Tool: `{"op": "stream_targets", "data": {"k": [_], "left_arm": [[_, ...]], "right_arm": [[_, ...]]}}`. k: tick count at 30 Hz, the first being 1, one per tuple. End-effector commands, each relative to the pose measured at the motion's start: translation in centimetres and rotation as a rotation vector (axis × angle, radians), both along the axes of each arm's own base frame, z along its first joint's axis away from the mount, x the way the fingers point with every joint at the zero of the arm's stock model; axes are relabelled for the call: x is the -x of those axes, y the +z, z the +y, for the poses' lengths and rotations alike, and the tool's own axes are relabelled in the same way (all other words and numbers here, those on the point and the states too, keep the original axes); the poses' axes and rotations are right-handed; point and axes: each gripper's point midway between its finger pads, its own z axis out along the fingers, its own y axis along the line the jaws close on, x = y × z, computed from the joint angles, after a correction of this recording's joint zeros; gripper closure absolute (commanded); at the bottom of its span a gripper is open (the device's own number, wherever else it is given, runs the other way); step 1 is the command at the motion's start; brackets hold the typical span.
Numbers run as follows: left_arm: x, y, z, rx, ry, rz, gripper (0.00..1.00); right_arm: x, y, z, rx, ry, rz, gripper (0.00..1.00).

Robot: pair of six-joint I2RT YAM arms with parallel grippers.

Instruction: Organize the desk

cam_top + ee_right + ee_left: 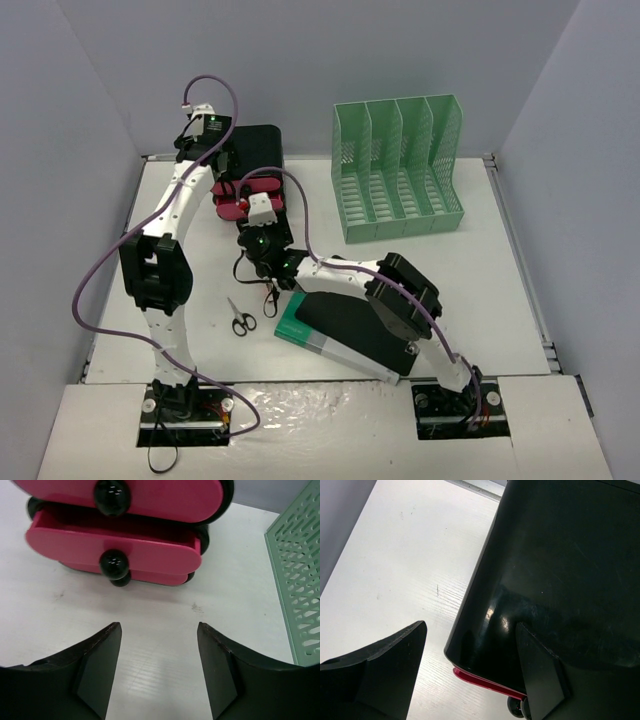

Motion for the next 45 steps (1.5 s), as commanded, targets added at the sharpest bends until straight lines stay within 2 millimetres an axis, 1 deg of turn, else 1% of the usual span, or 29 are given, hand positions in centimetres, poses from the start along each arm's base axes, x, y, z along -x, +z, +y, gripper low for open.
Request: {"op": "stream_targets", "data": {"k": [1,2,6,9,10,11,15,18,20,22,24,26,28,29,32,34,36,41,45], "left_arm": [[2.2,-1.3,0.8,-0.008,-0.003,0.090,0.32],[2.2,-1.4,0.9,-0.008,-0.003,0.092,0.32],[2.2,-1.6,0.8,0.001,-0.002,0.096,0.32],[2.2,-1.8,0.7,0.008,-0.003,0.098,0.32],[2.2,-1.8,0.7,0.009,-0.002,0.099,0.32],[2.3,-1.9,0.7,0.010,-0.001,0.101,0.32],[2.4,-2.2,0.7,0.013,-0.001,0.107,0.32],[2.5,-2.5,0.6,0.020,-0.002,0.110,0.32],[2.6,-2.5,0.6,0.019,-0.003,0.110,0.32],[2.7,-2.5,0.6,0.022,-0.005,0.110,0.32],[2.8,-2.4,0.5,0.027,-0.009,0.108,0.32],[2.9,-2.4,0.4,0.030,-0.011,0.106,0.32],[2.9,-2.4,0.4,0.030,-0.015,0.106,0.32],[3.0,-2.3,0.4,0.030,-0.015,0.105,0.32],[3.0,-2.2,0.4,0.026,-0.022,0.106,0.32],[3.1,-2.2,0.4,0.026,-0.026,0.111,0.32],[3.1,-2.2,0.4,0.027,-0.025,0.111,0.32],[3.5,-2.1,0.1,0.039,-0.037,0.111,0.32],[3.9,-2.1,-0.5,0.076,-0.056,0.106,0.31]], "right_arm": [[-4.1,6.5,-2.6,-0.146,-0.083,-0.035,0.37],[-4.6,7.4,-2.5,-0.150,-0.079,-0.037,0.36],[-6.7,12.1,-2.2,-0.192,-0.057,-0.044,0.30],[-7.8,15.6,-2.2,-0.229,-0.027,-0.042,0.25],[-7.7,15.8,-2.0,-0.234,-0.007,-0.024,0.23],[-8.1,16.2,-2.2,-0.252,0.004,-0.009,0.22],[-10.1,17.7,-3.7,-0.354,0.036,0.046,0.19],[-11.7,17.1,-5.1,-0.440,0.052,0.109,0.18],[-12.5,15.9,-5.1,-0.506,0.095,0.173,0.18],[-13.5,15.2,-5.6,-0.546,0.122,0.210,0.17],[-14.9,14.5,-6.0,-0.589,0.146,0.236,0.15],[-15.5,13.9,-5.4,-0.632,0.219,0.278,0.14],[-15.8,13.6,-5.0,-0.659,0.272,0.308,0.14],[-16.1,13.5,-5.3,-0.662,0.271,0.309,0.14],[-16.6,12.8,-4.8,-0.711,0.313,0.343,0.13],[-16.7,12.8,-4.3,-0.765,0.364,0.361,0.13],[-17.0,12.8,-4.2,-0.801,0.389,0.365,0.13],[-17.0,12.4,-3.7,-0.832,0.426,0.375,0.12],[-16.8,12.1,-3.2,-0.853,0.451,0.390,0.12]]}}
